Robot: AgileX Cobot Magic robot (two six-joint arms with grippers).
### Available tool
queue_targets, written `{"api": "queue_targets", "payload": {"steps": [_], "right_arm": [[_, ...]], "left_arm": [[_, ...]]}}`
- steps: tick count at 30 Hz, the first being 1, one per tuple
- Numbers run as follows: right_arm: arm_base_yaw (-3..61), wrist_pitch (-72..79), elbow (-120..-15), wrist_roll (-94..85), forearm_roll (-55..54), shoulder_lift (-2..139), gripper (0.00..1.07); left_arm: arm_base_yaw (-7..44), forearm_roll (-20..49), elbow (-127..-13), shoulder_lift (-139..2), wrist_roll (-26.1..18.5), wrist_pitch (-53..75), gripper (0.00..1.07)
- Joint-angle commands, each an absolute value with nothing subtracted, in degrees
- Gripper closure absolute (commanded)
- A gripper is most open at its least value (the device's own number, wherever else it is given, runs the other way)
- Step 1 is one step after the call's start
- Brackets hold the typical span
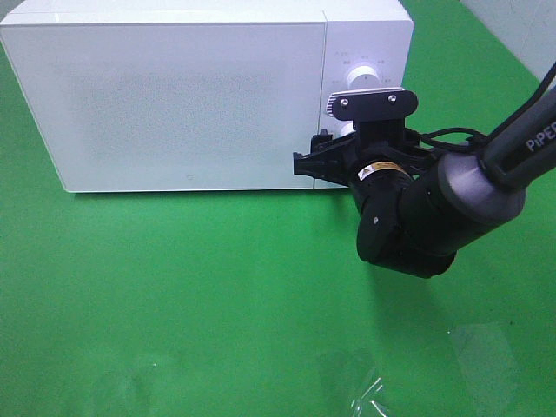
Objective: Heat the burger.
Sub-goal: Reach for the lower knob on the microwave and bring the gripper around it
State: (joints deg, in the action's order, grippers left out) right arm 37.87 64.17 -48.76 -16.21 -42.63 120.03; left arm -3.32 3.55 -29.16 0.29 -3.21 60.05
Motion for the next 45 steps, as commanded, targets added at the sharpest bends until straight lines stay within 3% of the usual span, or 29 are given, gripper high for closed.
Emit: {"api": "queue_targets", "payload": {"steps": [1, 4, 5, 6, 7, 8, 9, 10, 12, 24, 29, 31, 34, 36, 45], "right_arm": [[37.6, 65.5, -49.4, -16.3, -41.1, 120.1, 0.47], [37.6, 65.5, -49.4, -16.3, -41.1, 120.1, 0.56], [37.6, 65.4, -49.4, -16.3, -41.1, 120.1, 0.68], [37.6, 65.4, -49.4, -16.3, -41.1, 120.1, 0.68], [37.6, 65.3, -49.4, -16.3, -41.1, 120.1, 0.76], [37.6, 65.3, -49.4, -16.3, -41.1, 120.1, 0.90], [37.6, 65.3, -49.4, -16.3, -41.1, 120.1, 0.90], [37.6, 65.3, -49.4, -16.3, -41.0, 120.1, 1.00], [37.6, 65.4, -49.4, -16.3, -41.0, 120.1, 1.06], [37.6, 66.2, -49.4, -13.2, -41.0, 120.1, 1.04], [37.6, 65.3, -49.4, 2.9, -40.6, 120.1, 1.03], [37.6, 63.1, -49.4, 18.8, -38.6, 120.1, 1.02], [37.6, 62.7, -49.4, 23.0, -37.5, 120.1, 1.02], [37.6, 62.9, -49.4, 38.2, -32.2, 120.1, 1.02], [37.6, 65.5, -49.4, 62.8, -27.3, 120.1, 1.02]], "left_arm": [[-3.4, 4.0, -28.9, 1.4, -3.0, 59.6, 0.07], [-3.4, 4.0, -28.9, 1.4, -3.0, 59.6, 0.07], [-3.4, 4.0, -28.9, 1.4, -3.0, 59.6, 0.07], [-3.4, 4.0, -28.9, 1.4, -3.0, 59.6, 0.07], [-3.4, 4.0, -28.9, 1.4, -3.0, 59.6, 0.07], [-3.4, 4.0, -28.9, 1.4, -3.0, 59.6, 0.07], [-3.4, 4.0, -28.9, 1.4, -3.0, 59.6, 0.07], [-3.4, 4.0, -28.9, 1.4, -3.0, 59.6, 0.07], [-3.4, 4.0, -28.9, 1.4, -3.0, 59.6, 0.07], [-3.4, 4.0, -28.9, 1.4, -3.0, 59.6, 0.07], [-3.4, 4.0, -28.9, 1.4, -3.0, 59.6, 0.07], [-3.4, 4.0, -28.9, 1.4, -3.0, 59.6, 0.07], [-3.4, 4.0, -28.9, 1.4, -3.0, 59.6, 0.07], [-3.4, 4.0, -28.9, 1.4, -3.0, 59.6, 0.07], [-3.4, 4.0, -28.9, 1.4, -3.0, 59.6, 0.07]]}}
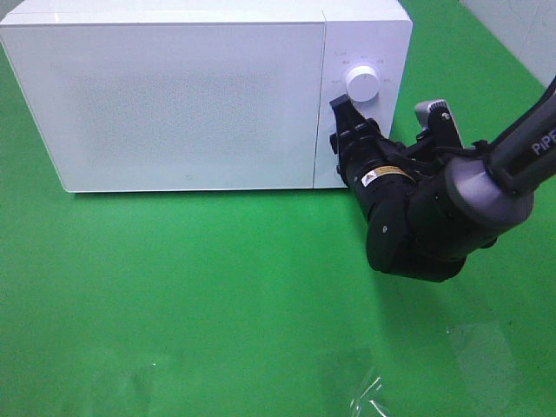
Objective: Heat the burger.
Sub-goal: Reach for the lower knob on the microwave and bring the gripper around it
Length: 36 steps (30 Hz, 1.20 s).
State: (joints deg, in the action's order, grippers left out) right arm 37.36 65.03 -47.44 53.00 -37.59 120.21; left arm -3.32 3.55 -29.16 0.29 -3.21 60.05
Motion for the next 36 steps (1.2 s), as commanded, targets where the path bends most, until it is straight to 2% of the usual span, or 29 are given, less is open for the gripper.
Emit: {"api": "queue_targets", "payload": {"steps": [1, 3, 14, 36], "right_arm": [[37.6, 65.5, -49.4, 62.8, -27.3, 120.1, 1.02], [37.6, 68.0, -49.4, 70.5, -27.2, 120.1, 1.02], [37.4, 73.3, -49.4, 82.4, -27.2, 120.1, 1.01], [37.4, 73.6, -49.4, 77.2, -30.9, 120.1, 0.95]], "left_arm": [[-3.4, 4.0, -28.9, 1.4, -3.0, 59.6, 0.07], [-3.4, 4.0, -28.9, 1.4, -3.0, 59.6, 0.07], [-3.4, 4.0, -28.9, 1.4, -3.0, 59.6, 0.07], [-3.4, 4.0, -28.9, 1.4, -3.0, 59.6, 0.07]]}}
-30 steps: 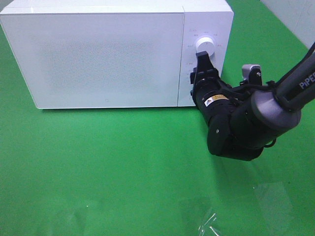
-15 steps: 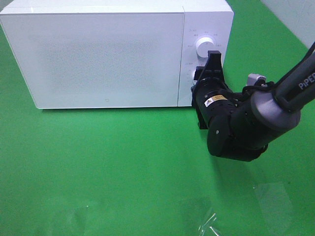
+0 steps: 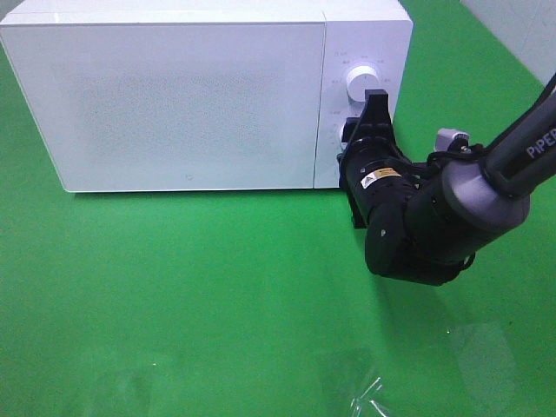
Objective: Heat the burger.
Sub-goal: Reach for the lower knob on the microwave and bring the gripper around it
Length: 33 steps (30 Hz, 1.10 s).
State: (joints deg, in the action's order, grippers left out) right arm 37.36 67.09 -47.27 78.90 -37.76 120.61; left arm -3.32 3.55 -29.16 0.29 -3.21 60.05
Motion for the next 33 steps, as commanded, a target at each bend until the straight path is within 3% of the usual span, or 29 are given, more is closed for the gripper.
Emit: {"api": "queue_targets", "payload": {"steps": [1, 8, 12, 26, 33], "right_arm": [[37.4, 73.6, -49.4, 77.2, -30.9, 120.1, 0.95], [37.4, 73.3, -49.4, 77.2, -32.9, 120.1, 0.82], [37.4, 73.2, -49.4, 77.5, -32.9, 120.1, 0.66], [37.6, 69.7, -49.3, 77.2, -33.7, 118.8, 0.51], [37.6, 66.6, -49.2, 75.9, -33.5, 118.5, 0.36]], "left_arm": [[-3.4, 4.0, -28.9, 1.4, -3.0, 59.6, 0.07], [-3.4, 4.0, -28.9, 1.4, -3.0, 59.6, 0.07], [-3.4, 4.0, -28.9, 1.4, -3.0, 59.6, 0.07], [-3.4, 4.0, -28.9, 1.4, -3.0, 59.6, 0.07], [-3.4, 4.0, -28.9, 1.4, -3.0, 59.6, 0.07]]}}
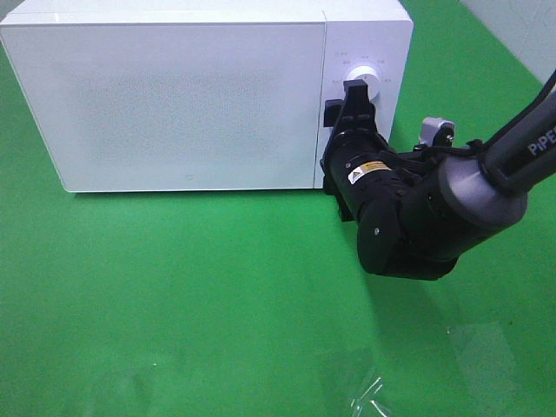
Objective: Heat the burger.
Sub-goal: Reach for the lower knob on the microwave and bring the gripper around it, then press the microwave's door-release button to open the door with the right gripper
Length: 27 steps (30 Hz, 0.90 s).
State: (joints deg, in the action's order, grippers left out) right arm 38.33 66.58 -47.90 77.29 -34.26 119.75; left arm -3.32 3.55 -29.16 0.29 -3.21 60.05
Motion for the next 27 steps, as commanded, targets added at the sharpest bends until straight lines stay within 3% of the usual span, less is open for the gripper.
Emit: {"api": "queue_targets", "payload": {"steps": [1, 17, 27], "right_arm": [[37.6, 65.3, -48.1, 75.5, -33.6, 117.8, 0.35], [38.3, 62.3, -38.6, 72.8, -29.1, 113.2, 0.35], [38.3, 56.8, -33.2, 58.3, -27.4, 103.8, 0.35]], "left_arm": [[-3.4, 4.0, -28.9, 1.4, -3.0, 59.6, 0.07], [-3.4, 4.0, -28.9, 1.4, -3.0, 59.6, 0.07], [-3.4, 4.0, -28.9, 1.4, -3.0, 59.6, 0.07]]}}
